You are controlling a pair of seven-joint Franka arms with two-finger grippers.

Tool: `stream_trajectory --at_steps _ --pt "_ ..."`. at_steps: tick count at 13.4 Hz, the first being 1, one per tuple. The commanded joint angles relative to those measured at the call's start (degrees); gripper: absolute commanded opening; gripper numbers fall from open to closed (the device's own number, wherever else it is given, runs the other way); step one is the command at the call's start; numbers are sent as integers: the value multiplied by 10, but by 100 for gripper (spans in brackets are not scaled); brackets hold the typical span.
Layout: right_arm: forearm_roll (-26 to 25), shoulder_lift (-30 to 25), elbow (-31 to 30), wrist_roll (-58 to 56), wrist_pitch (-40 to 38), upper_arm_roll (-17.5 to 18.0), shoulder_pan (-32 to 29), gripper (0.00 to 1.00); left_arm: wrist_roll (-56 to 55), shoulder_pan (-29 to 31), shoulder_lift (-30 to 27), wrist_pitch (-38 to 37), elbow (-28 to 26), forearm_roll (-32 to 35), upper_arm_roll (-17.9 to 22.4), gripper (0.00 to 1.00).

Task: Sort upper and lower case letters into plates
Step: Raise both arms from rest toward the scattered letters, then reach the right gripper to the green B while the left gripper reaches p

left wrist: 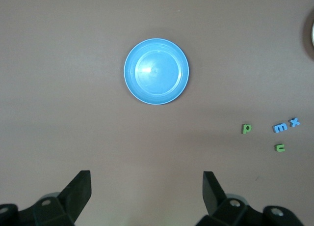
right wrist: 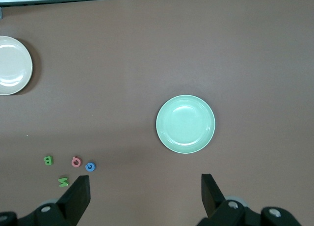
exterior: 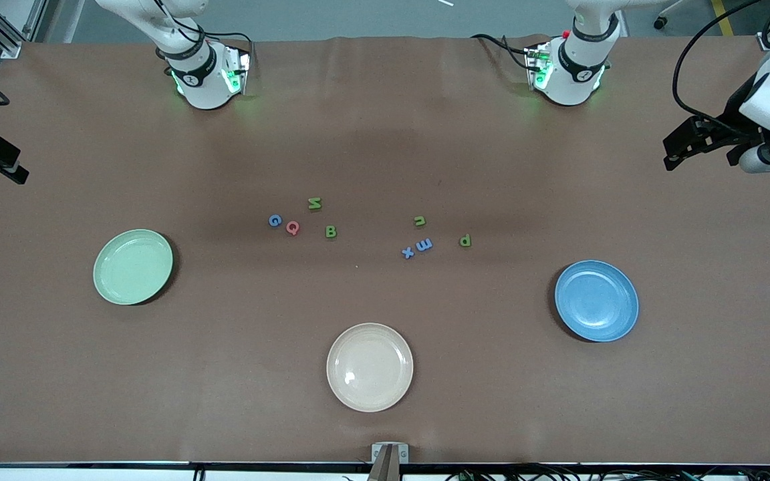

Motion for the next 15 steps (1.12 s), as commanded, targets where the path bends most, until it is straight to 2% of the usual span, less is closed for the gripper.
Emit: stream_trajectory --at_steps 1,5,7,13,15 --pt "14 6 6 8 -9 4 8 100 -7 -4 37 -6 17 2 -3 100" --pt "15 36 6 11 -4 5 56 100 -65 -45 84 39 9 6 -19 100" --pt "15 76 8 22 8 5 107 100 -102 -85 107 48 9 32 -20 100" --pt "2 170 1 69 22 4 245 99 -191 -115 114 150 -64 35 -21 100" --pt "4 203 -2 120 40 4 272 99 -239 -136 131 170 -67 35 -20 100"
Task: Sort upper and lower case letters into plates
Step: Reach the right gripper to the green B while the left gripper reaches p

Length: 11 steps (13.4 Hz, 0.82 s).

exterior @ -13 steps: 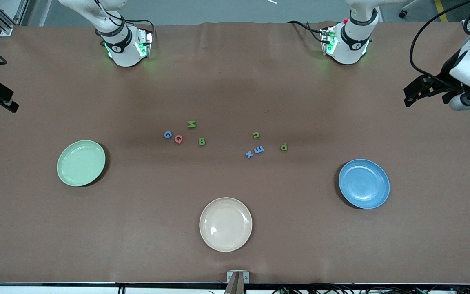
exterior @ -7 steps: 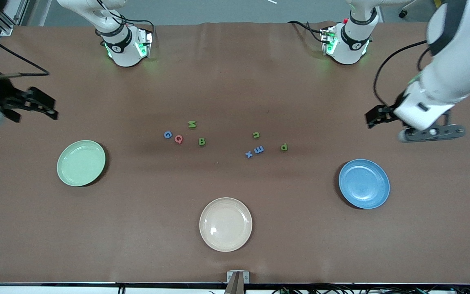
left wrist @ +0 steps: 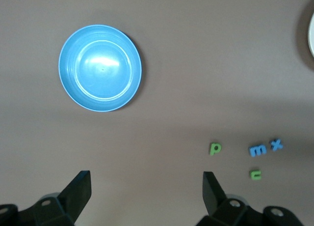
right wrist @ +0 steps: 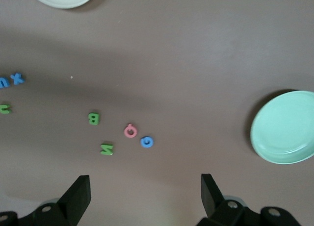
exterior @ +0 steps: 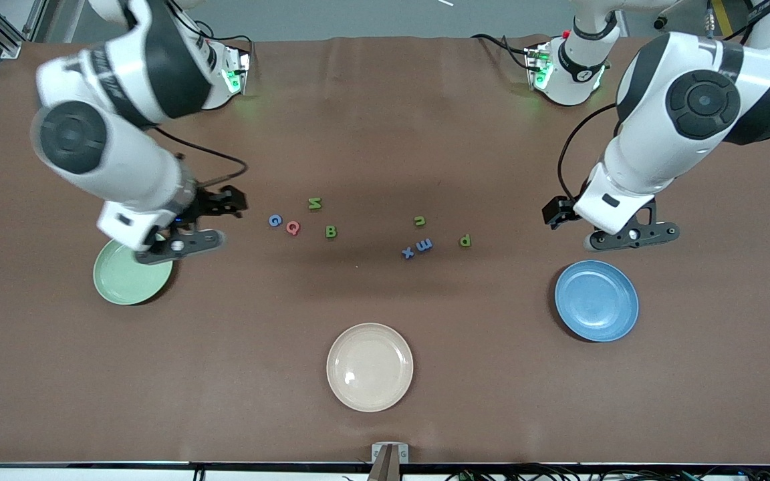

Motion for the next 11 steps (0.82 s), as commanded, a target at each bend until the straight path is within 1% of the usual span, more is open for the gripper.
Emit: stream_trajectory --at_steps 1,3,5,8,9,10,11 --pt "-3 28 -26 77 53 -5 45 98 -59 -23 12 29 -10 9 0 100" --pt "-2 24 -105 162 147 -4 78 99 -94 -29 25 37 -8 9 0 100" --pt "-2 25 -168 179 234 -5 110 99 -120 -34 38 40 -8 9 0 100" --pt "-2 27 -277 183 397 -4 129 99 -148 -49 53 54 -8 9 0 100" --pt "-1 28 -303 183 449 -4 135 100 -151 -50 60 61 -8 9 0 100" --pt "0 35 -318 183 484 -4 140 99 -156 -55 65 66 -8 10 0 100" --pt "0 49 -322 183 496 -4 143 99 -167 -61 71 73 -8 10 1 100"
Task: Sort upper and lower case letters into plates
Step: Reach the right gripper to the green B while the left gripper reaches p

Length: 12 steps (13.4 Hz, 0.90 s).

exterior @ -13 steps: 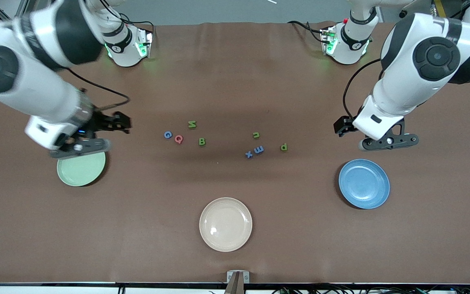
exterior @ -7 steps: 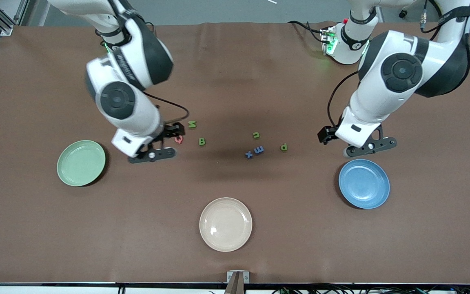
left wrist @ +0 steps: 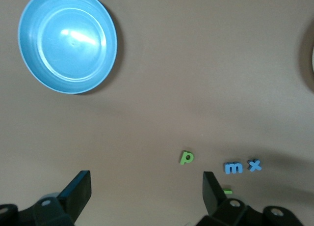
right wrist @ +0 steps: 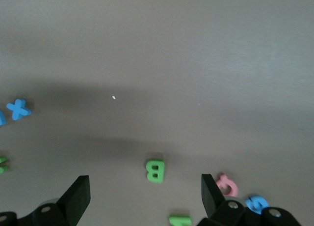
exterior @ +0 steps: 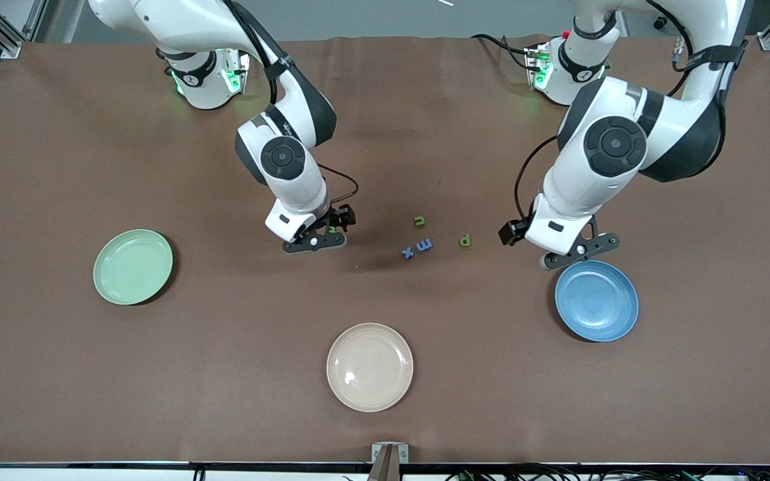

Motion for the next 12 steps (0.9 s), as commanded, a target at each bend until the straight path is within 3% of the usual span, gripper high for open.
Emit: stream_trajectory --at_steps 1,12 --pt "1 6 -33 14 36 -4 18 99 -34 -13 14 22 0 10 2 100" --pt "-6 61 -20 61 39 -10 27 95 -186 -67 103 130 2 68 1 100"
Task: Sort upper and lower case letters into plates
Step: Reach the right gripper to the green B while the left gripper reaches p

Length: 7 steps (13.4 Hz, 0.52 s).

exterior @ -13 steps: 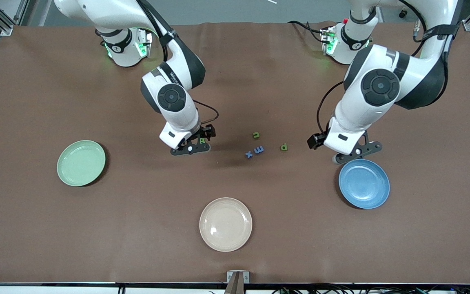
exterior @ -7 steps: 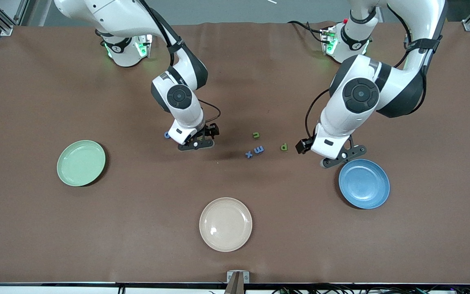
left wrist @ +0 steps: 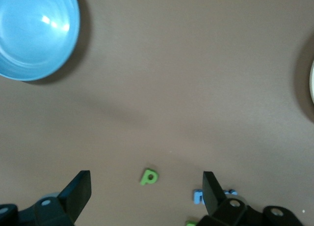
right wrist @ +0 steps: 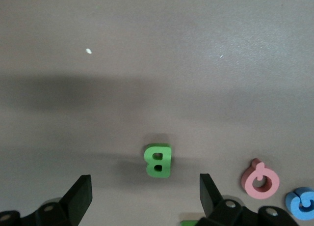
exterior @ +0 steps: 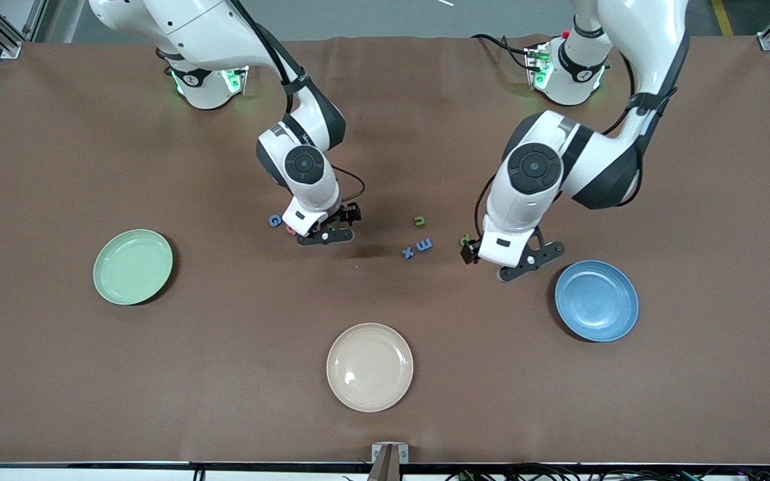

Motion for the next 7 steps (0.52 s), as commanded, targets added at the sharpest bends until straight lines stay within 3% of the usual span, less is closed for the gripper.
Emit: stream_trajectory --at_steps 1,5,7 --pt "-6 21 17 12 6 -5 -1 94 -31 -13 22 31 3 11 1 100" --pt "-7 37 28 13 10 -5 -2 88 -70 -28 52 65 0 23 2 100" --pt "-7 40 29 12 11 -5 -2 79 -85 -30 62 68 -2 23 2 100"
